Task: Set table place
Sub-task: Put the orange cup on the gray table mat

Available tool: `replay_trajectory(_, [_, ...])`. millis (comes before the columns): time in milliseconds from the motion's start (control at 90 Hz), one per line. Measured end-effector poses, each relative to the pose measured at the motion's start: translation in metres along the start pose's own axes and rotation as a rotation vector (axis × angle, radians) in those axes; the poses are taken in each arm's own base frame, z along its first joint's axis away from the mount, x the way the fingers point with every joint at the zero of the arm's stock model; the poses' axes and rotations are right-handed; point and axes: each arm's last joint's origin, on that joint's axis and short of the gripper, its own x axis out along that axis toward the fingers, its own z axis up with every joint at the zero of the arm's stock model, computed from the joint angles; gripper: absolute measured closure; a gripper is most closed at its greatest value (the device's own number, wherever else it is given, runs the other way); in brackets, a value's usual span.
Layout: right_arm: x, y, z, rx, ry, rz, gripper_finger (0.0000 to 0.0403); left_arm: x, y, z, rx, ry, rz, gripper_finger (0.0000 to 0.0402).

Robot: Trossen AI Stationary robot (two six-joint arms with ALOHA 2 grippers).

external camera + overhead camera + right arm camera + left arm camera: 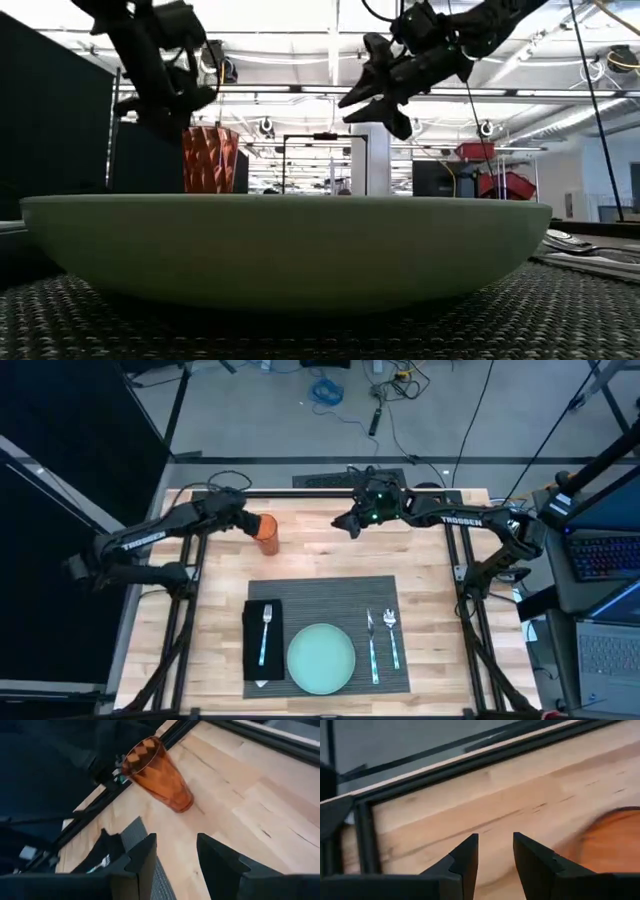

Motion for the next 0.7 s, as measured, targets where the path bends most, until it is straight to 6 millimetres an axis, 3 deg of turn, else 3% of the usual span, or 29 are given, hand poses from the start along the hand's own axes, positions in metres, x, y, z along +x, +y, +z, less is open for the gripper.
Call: replay_trajectory(700, [-0.008,-0.016,0.004,-0.056,0.014,-0.04,0.0275,0.002,-0.008,-0.007,0.064,0.059,-0.034,0.0297])
